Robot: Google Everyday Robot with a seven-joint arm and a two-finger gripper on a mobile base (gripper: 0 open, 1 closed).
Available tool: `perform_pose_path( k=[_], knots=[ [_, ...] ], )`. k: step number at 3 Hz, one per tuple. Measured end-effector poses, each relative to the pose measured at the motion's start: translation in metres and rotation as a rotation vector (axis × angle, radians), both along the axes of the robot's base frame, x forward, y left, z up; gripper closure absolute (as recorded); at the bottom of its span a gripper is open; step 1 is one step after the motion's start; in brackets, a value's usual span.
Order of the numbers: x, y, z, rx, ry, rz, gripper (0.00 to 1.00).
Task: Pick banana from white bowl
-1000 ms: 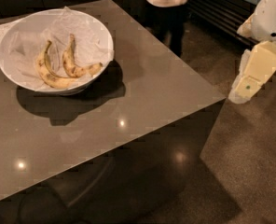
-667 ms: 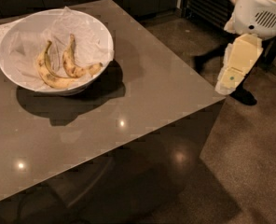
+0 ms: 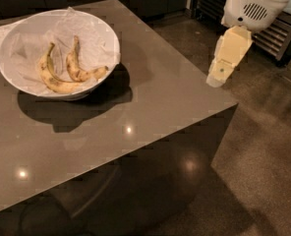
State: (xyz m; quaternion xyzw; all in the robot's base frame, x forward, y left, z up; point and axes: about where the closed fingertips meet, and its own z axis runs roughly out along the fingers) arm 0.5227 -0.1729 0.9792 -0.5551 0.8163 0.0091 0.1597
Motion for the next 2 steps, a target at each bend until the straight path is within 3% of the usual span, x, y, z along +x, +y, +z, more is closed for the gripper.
perform_pose_path(
  k=[1, 2],
  knots=[
    [0.026, 0.025, 0.003, -0.006, 0.012, 0.013, 0.00],
    [0.041, 0.053, 0.005, -0.014, 0.017, 0.097, 0.00]
  ],
)
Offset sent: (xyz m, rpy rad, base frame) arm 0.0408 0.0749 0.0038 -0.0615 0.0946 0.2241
